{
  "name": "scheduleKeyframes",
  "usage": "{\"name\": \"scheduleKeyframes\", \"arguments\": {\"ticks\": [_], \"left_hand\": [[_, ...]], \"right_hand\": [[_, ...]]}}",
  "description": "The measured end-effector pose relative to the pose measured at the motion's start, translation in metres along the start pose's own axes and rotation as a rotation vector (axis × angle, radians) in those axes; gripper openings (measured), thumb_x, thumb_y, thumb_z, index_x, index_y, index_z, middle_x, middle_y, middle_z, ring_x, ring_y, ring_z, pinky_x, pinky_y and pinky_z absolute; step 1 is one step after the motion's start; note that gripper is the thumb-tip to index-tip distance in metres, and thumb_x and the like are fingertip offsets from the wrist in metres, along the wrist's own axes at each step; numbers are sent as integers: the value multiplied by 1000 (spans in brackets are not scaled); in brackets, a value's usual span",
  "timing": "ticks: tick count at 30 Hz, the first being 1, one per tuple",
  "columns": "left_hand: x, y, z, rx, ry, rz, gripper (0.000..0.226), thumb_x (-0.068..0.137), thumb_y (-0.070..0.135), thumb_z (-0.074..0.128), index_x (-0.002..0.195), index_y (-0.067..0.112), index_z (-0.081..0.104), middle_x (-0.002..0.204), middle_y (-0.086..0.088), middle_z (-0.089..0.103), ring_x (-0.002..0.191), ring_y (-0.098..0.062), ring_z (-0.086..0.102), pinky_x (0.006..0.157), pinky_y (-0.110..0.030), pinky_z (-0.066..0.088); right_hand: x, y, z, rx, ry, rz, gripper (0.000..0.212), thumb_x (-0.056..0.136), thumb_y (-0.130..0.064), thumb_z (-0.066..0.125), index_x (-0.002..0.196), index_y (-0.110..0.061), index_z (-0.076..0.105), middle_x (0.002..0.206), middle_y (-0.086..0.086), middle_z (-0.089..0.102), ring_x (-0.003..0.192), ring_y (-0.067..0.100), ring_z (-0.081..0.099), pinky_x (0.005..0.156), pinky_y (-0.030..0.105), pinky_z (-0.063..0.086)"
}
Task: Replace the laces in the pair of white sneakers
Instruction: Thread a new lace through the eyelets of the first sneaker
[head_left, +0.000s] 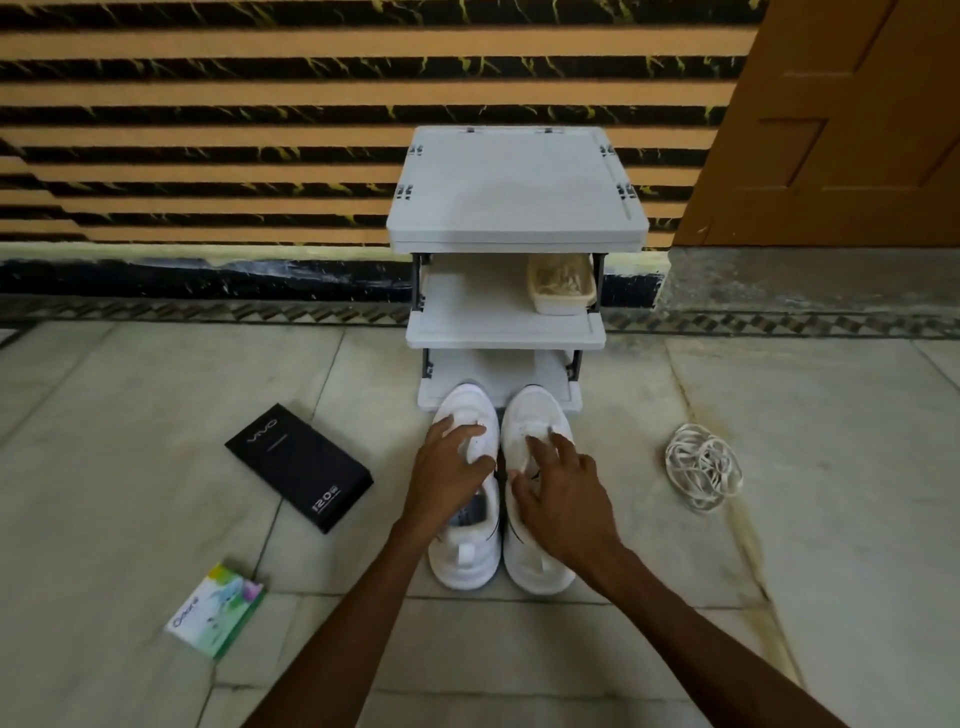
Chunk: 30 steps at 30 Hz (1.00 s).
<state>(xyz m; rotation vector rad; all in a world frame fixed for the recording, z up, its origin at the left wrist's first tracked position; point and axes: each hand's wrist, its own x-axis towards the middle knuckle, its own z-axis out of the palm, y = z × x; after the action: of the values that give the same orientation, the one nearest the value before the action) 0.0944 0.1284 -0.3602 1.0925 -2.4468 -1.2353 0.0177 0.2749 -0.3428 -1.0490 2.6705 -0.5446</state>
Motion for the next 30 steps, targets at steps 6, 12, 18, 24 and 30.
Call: {"name": "scheduleKeyframes", "arguments": {"ticks": [6,12,18,24,30], "left_hand": [[-35,2,1,-8,27,-35,49,84,30,70,131,27,59,154,2,34,141,-12,31,111,-27,27],[-104,-6,9,-2,16,-39,51,86,32,67,135,32,54,156,8,28,139,-15,35,112,-37,34],[-125,0,8,48,10,-90,44,84,34,64,127,39,54,153,9,29,135,-22,35,108,-44,35],[-104,26,7,49,163,28,30,83,27,67,113,26,61,126,2,53,121,-23,42,100,-36,36],[-87,63,27,67,227,420,17,81,10,64,94,19,66,101,4,63,101,-19,52,88,-29,40]], "right_hand": [[-3,7,5,93,64,2,55,96,-48,45,146,-25,39,154,7,34,128,34,40,96,45,46],[1,8,6,72,73,-21,55,96,-48,47,143,-20,43,150,11,39,125,37,44,97,45,43],[-3,14,6,236,104,-29,50,98,-40,48,138,-10,49,139,15,52,120,35,53,97,41,43],[-15,37,-4,504,229,31,33,98,-36,53,119,-11,61,113,7,67,100,21,64,87,37,51],[-18,90,-12,472,283,231,12,90,-12,61,91,-13,73,90,3,74,85,19,68,76,25,47]]}}
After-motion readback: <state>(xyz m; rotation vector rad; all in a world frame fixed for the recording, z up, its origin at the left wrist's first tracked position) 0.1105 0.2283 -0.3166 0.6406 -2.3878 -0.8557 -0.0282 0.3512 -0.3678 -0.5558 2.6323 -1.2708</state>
